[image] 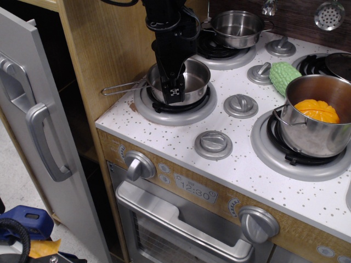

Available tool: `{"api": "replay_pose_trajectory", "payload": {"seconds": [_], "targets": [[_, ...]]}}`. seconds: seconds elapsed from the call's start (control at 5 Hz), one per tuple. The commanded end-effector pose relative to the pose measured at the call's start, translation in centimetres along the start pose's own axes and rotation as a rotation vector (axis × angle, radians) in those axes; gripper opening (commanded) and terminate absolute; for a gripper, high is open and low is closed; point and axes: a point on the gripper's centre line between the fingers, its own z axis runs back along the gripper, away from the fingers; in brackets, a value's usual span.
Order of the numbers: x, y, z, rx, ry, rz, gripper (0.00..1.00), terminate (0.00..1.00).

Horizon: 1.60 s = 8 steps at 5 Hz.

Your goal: Pick up pan from stove

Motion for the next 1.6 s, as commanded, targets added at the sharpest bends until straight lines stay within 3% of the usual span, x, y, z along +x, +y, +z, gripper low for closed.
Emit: {"api": "replay_pose_trajectory", "payload": {"seconds": [0.0, 0.4, 1.0, 1.2, 1.4], "targets": [[0.0, 0.0, 0.0, 0.0, 0.0, 0.0, 1.0, 0.0], [-0.2, 0.9, -0.9, 0.021, -0.019, -0.02, 1.0, 0.0], [-0.4, 1.4, -3.2, 0.003, -0.042, -0.035, 1.0, 0.0], [-0.3, 1.4, -3.2, 0.018, -0.038, -0.04, 0.0, 0.0], [-0.4, 1.5, -3.2, 0.024, -0.041, -0.048, 0.0, 0.0]]}}
